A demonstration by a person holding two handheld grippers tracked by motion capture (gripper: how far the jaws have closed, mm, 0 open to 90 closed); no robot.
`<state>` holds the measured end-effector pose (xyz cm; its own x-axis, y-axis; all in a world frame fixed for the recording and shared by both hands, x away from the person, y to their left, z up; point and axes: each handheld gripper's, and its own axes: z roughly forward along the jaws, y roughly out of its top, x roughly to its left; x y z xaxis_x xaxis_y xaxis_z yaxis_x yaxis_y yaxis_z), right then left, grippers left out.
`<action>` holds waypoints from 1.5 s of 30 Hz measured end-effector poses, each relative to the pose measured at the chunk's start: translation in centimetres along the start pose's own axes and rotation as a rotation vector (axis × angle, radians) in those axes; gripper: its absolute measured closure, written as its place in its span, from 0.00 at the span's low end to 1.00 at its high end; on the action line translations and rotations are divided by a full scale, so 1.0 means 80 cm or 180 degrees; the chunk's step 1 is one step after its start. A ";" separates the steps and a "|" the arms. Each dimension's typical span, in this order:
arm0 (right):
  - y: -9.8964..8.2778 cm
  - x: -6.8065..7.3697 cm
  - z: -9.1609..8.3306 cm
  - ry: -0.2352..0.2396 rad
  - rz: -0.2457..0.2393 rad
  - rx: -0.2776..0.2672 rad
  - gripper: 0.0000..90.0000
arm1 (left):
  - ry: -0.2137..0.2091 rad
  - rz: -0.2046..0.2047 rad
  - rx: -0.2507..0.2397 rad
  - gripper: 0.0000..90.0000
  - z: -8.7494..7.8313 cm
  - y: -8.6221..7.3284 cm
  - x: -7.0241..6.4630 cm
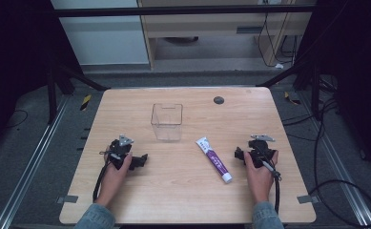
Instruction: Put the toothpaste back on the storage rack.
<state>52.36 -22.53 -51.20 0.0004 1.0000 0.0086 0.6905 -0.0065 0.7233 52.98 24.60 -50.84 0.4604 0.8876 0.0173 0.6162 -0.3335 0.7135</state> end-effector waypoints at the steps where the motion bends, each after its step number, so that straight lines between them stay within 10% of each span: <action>1: 0.000 0.000 0.000 -0.0002 -0.0002 -0.0001 0.00 | 0.0000 0.0007 0.0006 0.00 0.000 0.000 0.000; 12: 0.004 -0.009 -0.025 0.0229 -0.0239 -0.0025 0.13 | -0.0001 -0.0002 -0.0001 0.00 0.000 0.000 0.000; 25: 0.035 0.033 -0.106 0.0827 -0.0806 0.0002 0.24 | 0.0001 0.0006 0.0008 0.00 0.000 0.000 0.000; 45: 0.077 0.098 -0.091 0.1071 -0.1231 0.0323 0.28 | -0.0001 0.0008 0.0007 0.00 -0.001 0.000 0.000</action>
<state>51.35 -14.78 -41.64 -0.4894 0.8719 -0.0123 0.6609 0.3801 0.6471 52.93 24.60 -50.82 0.4621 0.8866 0.0188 0.6164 -0.3363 0.7120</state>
